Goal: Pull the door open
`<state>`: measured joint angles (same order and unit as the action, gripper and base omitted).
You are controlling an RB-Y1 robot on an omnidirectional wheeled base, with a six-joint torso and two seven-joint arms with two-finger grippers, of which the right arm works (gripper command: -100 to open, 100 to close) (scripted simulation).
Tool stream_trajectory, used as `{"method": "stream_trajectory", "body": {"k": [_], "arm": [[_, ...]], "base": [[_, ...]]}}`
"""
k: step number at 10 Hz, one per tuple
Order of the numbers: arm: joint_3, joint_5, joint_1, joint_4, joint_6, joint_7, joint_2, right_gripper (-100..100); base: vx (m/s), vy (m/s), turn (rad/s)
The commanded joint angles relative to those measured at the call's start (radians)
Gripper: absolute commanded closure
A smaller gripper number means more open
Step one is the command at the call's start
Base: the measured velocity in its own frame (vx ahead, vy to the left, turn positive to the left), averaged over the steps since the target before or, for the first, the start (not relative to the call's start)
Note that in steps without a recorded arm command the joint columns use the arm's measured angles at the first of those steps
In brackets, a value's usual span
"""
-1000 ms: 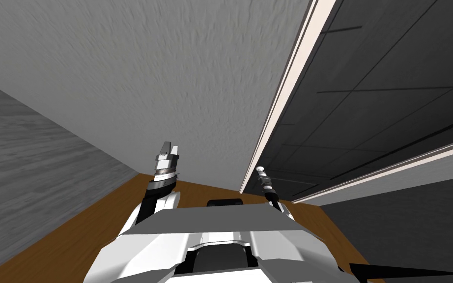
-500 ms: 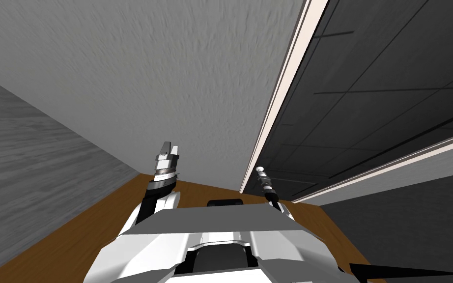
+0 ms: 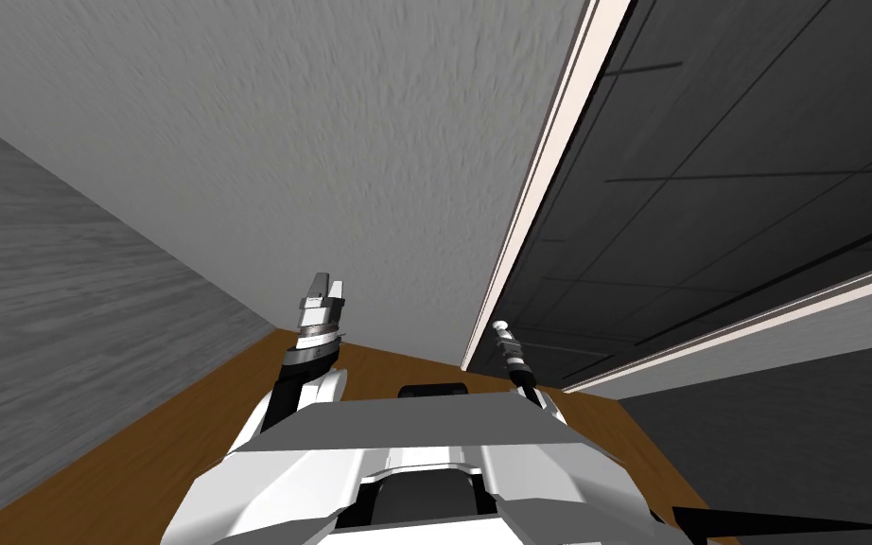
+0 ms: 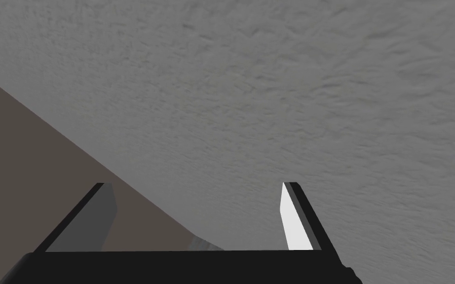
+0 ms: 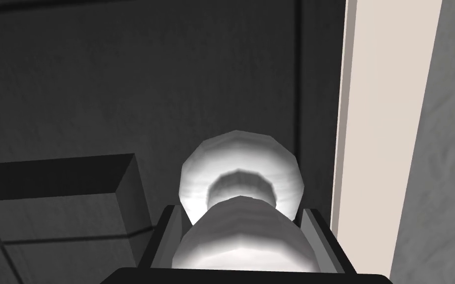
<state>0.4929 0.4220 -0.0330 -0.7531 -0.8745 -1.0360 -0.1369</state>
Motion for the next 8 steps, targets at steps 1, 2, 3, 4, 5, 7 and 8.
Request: {"method": "stream_trajectory", "body": {"k": [1,2,3,4,5,7,8], "arm": [[-0.006,-0.014,0.000,0.000,0.000,0.034,-0.001,100],[-0.010,-0.022,0.000,0.001,0.000,0.052,-0.002,100],[-0.015,-0.034,0.001,0.002,0.000,0.080,-0.004,100],[-0.021,-0.045,0.002,0.003,0.000,0.107,-0.006,100],[-0.026,-0.057,0.003,0.005,0.000,0.134,-0.007,100],[-0.037,-0.080,0.005,0.007,0.001,0.189,-0.011,100],[-0.044,-0.095,0.006,0.009,0.001,0.217,-0.013,100]], "base": [[-0.048,-0.006,0.037],[-0.044,-0.006,0.036],[-0.048,-0.010,0.042],[-0.054,-0.017,0.062],[-0.049,-0.020,0.066],[-0.053,-0.020,0.054],[-0.059,-0.020,0.073]]}}
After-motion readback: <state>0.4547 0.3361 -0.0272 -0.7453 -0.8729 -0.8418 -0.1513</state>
